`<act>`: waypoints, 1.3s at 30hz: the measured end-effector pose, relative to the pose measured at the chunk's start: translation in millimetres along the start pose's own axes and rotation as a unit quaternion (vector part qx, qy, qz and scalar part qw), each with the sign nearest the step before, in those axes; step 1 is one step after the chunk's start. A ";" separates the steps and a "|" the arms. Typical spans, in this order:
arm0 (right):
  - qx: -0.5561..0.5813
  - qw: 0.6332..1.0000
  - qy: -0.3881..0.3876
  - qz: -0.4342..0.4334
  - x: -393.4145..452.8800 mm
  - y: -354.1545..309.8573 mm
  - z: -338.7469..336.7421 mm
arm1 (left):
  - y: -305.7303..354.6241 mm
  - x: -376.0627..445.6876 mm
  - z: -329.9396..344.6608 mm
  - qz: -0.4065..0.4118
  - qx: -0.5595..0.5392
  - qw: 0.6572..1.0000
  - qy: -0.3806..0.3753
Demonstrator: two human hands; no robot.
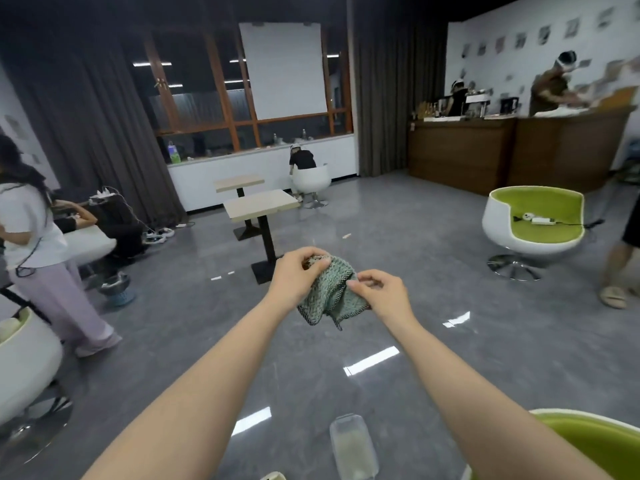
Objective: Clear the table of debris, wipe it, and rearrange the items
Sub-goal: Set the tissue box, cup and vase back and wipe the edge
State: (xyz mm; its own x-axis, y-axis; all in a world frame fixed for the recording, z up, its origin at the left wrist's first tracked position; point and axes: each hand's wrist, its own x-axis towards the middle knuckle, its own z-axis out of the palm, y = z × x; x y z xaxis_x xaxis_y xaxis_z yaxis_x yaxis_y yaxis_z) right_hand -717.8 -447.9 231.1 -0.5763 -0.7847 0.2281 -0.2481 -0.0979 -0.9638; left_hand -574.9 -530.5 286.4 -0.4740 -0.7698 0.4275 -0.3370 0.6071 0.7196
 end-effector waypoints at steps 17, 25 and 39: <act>-0.087 0.995 0.015 0.045 89.4 156.4 13.5 | -156.1 45.9 134.6 -0.120 -0.125 0.985 -0.020; -0.109 0.992 0.016 0.054 72.9 324.9 71.1 | -312.9 -14.5 213.0 -0.144 -0.135 0.979 -0.041; -0.137 0.987 0.021 0.082 7.7 681.8 149.8 | -610.0 -157.3 423.9 -0.219 -0.157 0.962 -0.049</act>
State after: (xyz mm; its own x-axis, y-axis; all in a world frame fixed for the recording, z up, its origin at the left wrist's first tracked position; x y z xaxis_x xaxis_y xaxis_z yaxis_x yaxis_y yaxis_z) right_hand -774.8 -612.3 -445.0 -0.6566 -0.7496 0.0835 -0.3472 0.2021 -0.9157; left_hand -639.6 -696.2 -451.7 -0.4216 -0.9068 0.0042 -0.2663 0.1283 0.9553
